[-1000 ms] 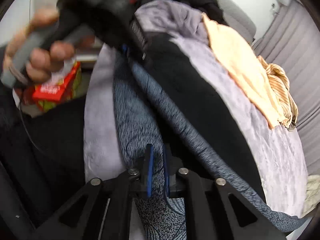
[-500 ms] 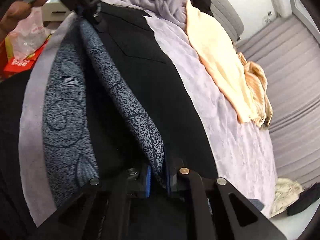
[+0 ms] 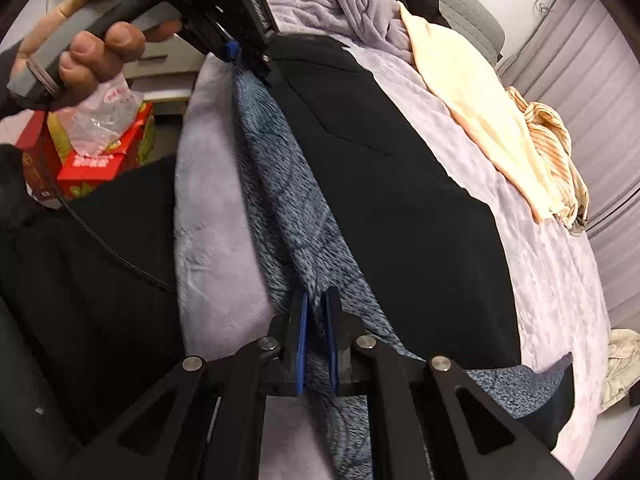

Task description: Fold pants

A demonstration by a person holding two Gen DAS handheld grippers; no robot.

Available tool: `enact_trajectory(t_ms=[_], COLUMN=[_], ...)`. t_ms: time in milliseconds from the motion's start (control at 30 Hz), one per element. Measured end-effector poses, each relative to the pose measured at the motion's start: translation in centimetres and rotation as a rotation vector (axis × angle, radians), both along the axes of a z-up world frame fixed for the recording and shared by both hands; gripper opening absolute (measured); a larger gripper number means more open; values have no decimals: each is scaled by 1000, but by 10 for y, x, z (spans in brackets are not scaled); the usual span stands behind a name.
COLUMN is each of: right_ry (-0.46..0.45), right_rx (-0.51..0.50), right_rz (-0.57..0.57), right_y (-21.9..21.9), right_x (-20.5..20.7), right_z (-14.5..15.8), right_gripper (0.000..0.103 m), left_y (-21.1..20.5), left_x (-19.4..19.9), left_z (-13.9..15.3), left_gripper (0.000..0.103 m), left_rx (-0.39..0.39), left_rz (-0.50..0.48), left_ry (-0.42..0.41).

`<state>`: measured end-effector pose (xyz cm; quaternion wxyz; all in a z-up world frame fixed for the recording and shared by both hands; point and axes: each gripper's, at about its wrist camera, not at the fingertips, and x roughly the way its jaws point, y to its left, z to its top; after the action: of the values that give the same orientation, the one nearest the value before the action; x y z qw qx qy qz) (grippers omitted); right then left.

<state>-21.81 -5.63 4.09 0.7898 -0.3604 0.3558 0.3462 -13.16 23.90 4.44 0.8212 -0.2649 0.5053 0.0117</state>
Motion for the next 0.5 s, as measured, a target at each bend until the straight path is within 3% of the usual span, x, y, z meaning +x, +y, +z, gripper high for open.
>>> enact_trajectory(t_ms=[100,233,300,333,400,433,467,500], right_ry=[-5,60,73,84,96,92,83,78], right_rx=[8,86,132,173,241,265,288,305], right_rz=[2,-58,-64,-63,-66,-76,-93,-98], right_y=[2,-3,-4,-7,-13,-16,-19,-21], right_x=[-9,-1,-1,-1,-1,3,6,9], right_z=[-3,-1,6,12,22,26,30,33], right_gripper=[9,10,12,20,43,63,75,76], left_y=[0,9,13,13,14,15,21,27], left_x=[2,6,5,3,-3,-7,-15,-24], left_z=[0,-9,-9,-7,3,8,15,22], left_gripper=[15,18,18,21,50,85,103,103], left_rx=[18,-43,-72,-64,40,103,165,199], left_rz=[-9,6,-1,-12,0,25,69,118], left_ry=[-2,21,23,18,21,16,-6,-39])
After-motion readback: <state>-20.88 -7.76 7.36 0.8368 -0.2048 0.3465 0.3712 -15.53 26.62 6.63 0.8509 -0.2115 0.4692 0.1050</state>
